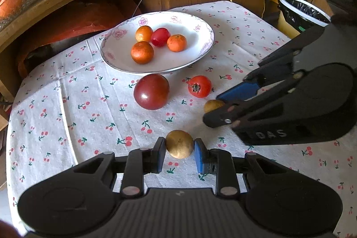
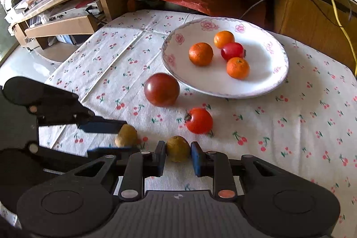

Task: Organize fruits
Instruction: 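Grasp a small brown potato with the left tool while the right tool grasps another, then carry the potato into the white bowl with the left tool while the right tool carries its potato there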

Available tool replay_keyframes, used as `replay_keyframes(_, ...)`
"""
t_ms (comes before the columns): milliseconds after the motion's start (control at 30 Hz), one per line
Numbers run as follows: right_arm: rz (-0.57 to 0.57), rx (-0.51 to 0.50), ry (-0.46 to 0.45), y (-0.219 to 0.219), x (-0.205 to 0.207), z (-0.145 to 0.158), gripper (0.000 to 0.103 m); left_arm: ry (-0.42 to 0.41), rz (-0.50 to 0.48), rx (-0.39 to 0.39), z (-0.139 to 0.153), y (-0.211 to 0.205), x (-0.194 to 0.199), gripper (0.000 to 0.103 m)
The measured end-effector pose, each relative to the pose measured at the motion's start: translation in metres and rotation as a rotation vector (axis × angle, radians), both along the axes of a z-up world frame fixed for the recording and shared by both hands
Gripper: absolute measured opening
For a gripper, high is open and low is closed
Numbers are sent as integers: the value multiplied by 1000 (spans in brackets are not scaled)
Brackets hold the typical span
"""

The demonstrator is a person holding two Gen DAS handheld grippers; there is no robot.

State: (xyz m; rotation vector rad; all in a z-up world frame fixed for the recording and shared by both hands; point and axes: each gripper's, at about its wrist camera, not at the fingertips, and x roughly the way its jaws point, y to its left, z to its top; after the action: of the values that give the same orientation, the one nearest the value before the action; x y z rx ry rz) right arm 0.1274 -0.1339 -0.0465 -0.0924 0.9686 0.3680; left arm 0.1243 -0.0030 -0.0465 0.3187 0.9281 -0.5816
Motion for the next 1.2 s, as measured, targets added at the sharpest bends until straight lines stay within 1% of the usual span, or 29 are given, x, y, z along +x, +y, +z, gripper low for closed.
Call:
replay_keyframes(200, -43, -12, 20, -15, -20, 0, 20, 3, -7, -1, -1, -2, -3, 36)
replay_keyframes(333, -67, -16, 16, -17, -30, 1, 20, -2, -2, -2, -2, -5, -1, 36)
replay_keyframes(500, -71, -16, 10, -16, -26, 0, 20, -8, 13, 1, -3, -10, 1, 36)
replay_keyframes(700, -61, -19, 7, -19, -33, -1, 19, -5, 34, 6, -3, -12, 1, 36)
replay_keyframes(767, -67, -17, 13, -22, -33, 1, 19, -13, 36, 29, -2, -16, -1, 36)
replay_keyframes(867, -75, -11, 4, -26, -34, 5, 19, -26, 34, 77, 0, -24, -6, 35)
replay_keyframes(967, -84, -4, -5, -33, -39, 11, 19, -40, 37, 107, 6, -31, -12, 35)
replay_keyframes(1100, -89, 0, -17, -41, -37, 22, 19, -50, 73, 124, 17, -40, -14, 35)
replay_keyframes(1200, -90, -1, -42, -43, -32, 35, 19, -80, 100, 171, 31, -50, -7, 35)
